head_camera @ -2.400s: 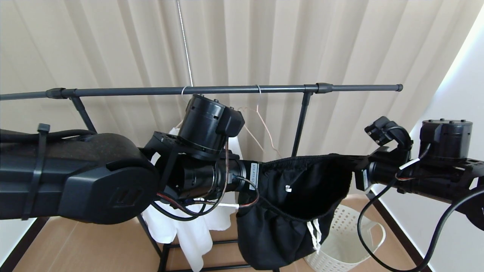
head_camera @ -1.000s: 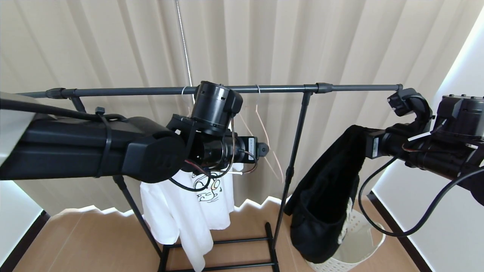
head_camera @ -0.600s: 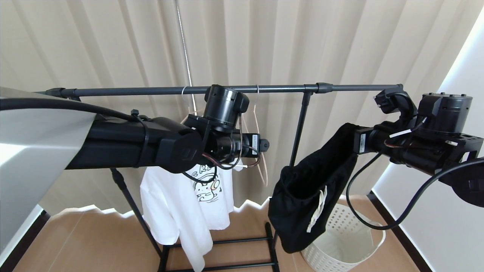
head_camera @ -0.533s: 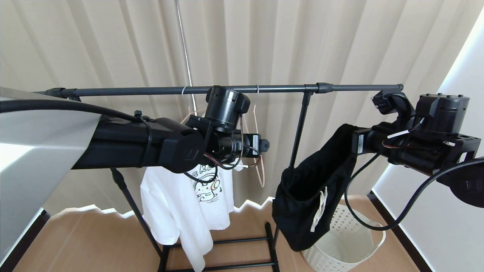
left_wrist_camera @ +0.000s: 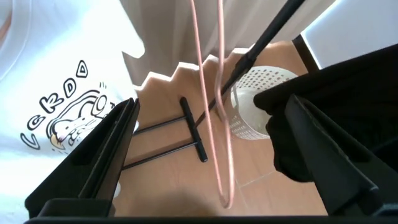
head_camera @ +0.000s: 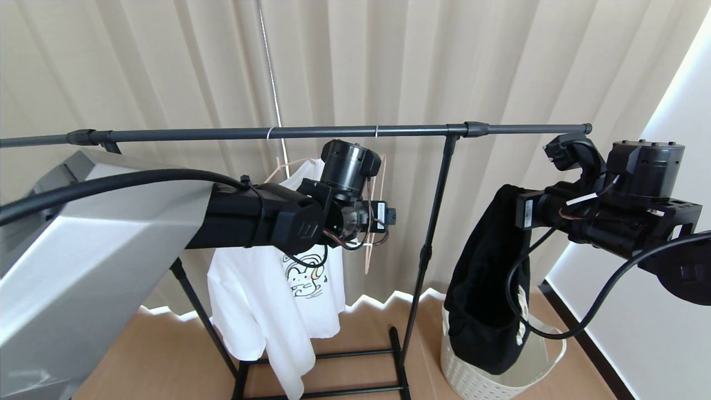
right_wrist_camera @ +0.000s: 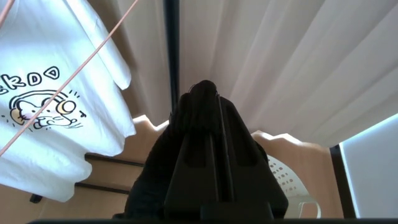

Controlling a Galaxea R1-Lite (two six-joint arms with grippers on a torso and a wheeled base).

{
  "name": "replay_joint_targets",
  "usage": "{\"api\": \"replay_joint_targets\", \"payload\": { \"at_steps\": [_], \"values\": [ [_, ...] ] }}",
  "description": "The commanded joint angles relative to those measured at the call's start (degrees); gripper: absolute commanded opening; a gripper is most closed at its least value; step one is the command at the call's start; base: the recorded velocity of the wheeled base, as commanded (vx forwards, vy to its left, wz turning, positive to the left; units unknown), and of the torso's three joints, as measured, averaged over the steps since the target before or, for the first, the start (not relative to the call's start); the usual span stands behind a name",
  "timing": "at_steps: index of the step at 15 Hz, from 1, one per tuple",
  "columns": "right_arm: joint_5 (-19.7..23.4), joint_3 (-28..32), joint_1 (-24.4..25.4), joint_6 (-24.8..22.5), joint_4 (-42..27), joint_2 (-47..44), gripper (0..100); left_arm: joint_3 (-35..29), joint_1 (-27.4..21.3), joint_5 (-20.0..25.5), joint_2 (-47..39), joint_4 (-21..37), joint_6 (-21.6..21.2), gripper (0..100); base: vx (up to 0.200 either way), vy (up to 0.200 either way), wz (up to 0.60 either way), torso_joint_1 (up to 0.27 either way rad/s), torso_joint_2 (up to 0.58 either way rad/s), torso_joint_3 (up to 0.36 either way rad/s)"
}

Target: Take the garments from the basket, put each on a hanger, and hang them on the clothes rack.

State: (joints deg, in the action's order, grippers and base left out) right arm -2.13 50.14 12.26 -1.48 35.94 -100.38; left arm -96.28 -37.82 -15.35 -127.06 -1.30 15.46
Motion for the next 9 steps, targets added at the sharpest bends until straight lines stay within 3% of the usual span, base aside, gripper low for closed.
{"api": "replay_joint_targets", "payload": {
  "at_steps": [1, 4, 9],
  "values": [
    [0.0, 0.0, 0.0, 0.0, 0.0, 0.0, 0, -2.3, 0.1, -1.7, -3.4, 0.0, -0.6, 100, 0.0, 0.0, 0.0, 0.0, 0.0, 0.0],
    [0.0, -0.1, 0.0, 0.0, 0.1, 0.0, 0, -4.7, 0.4, -5.0, -6.2, -0.1, -2.0, 100, 0.0, 0.0, 0.0, 0.0, 0.0, 0.0],
    [0.0, -0.4, 0.1, 0.0, 0.0, 0.0, 0, -9.6, 1.9, -5.0, -9.6, -0.1, -3.1, 100, 0.0, 0.0, 0.0, 0.0, 0.0, 0.0]
  ]
}}
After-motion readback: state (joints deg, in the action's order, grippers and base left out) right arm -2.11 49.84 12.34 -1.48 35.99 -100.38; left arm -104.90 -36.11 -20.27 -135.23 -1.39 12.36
